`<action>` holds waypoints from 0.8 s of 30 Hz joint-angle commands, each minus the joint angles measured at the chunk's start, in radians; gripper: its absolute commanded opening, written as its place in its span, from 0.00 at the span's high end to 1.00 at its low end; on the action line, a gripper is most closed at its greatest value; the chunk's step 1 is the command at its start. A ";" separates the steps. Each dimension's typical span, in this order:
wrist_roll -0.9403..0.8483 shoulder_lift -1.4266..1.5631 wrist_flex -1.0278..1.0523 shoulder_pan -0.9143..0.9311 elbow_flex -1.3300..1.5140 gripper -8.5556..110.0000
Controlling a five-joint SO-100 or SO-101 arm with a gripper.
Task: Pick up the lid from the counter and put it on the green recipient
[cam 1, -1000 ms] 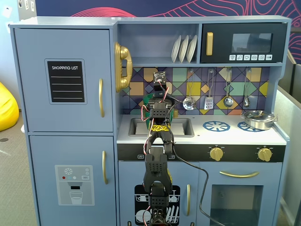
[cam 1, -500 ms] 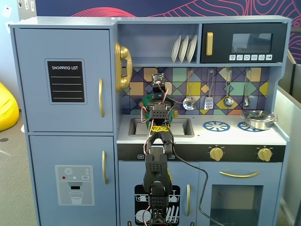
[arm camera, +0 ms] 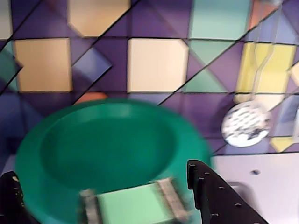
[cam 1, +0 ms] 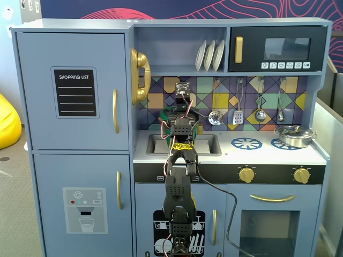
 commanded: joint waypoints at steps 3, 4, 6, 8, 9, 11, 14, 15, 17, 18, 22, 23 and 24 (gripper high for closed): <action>-0.035 0.238 0.199 0.017 -0.044 0.58; -0.041 0.279 0.235 0.014 -0.020 0.58; -0.051 0.364 0.293 0.006 0.048 0.58; -0.052 0.453 0.341 0.000 0.143 0.58; -0.051 0.502 0.357 -0.003 0.201 0.58; -0.058 0.597 0.403 -0.003 0.324 0.59; -0.058 0.735 0.465 -0.002 0.525 0.61; -0.054 0.775 0.489 -0.002 0.594 0.62; -0.058 0.841 0.520 0.005 0.730 0.64; -0.038 0.868 0.532 0.006 0.798 0.67; -0.037 0.951 0.541 0.002 1.060 0.82; -0.032 0.965 0.540 -0.011 1.115 0.88; -0.031 0.974 0.526 -0.023 1.164 0.93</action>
